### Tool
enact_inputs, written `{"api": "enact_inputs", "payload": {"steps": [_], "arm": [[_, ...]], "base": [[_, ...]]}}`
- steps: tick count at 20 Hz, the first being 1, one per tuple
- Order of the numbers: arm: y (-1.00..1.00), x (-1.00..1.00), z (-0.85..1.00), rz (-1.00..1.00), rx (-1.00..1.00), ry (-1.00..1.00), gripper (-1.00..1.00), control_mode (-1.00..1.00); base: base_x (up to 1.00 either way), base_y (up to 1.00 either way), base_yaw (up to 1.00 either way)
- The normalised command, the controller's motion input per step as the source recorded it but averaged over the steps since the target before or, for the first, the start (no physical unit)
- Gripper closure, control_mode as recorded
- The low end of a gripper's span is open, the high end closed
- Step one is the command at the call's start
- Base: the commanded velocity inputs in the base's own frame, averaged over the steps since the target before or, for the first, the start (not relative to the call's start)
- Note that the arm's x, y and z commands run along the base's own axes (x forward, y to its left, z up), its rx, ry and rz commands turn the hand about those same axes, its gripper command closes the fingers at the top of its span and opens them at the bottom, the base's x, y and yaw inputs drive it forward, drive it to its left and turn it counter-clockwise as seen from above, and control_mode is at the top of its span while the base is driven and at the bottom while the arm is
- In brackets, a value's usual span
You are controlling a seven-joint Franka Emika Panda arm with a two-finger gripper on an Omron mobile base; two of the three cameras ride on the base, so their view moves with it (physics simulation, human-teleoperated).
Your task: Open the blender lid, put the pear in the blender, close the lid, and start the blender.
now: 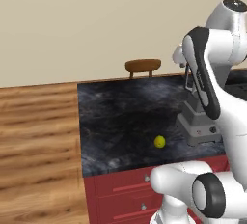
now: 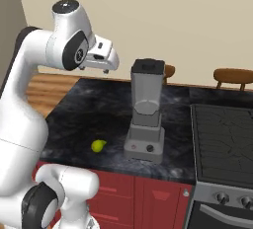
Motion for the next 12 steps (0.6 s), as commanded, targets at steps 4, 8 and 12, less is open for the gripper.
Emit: {"api": "enact_inputs", "payload": {"steps": [4,8,12], "arm": [[-0.61,0.0,0.73,-0.25,-0.04,0.0,-1.0,-1.0],[-0.96,0.13,0.19,-0.19,0.0,0.07,-1.0,-1.0],[-0.81,0.33,0.0,-0.1,0.02,0.03,-1.0,-1.0]], "base": [[0.0,0.0,0.0],[0.0,0.0,0.0],[0.0,0.0,0.0]]}}
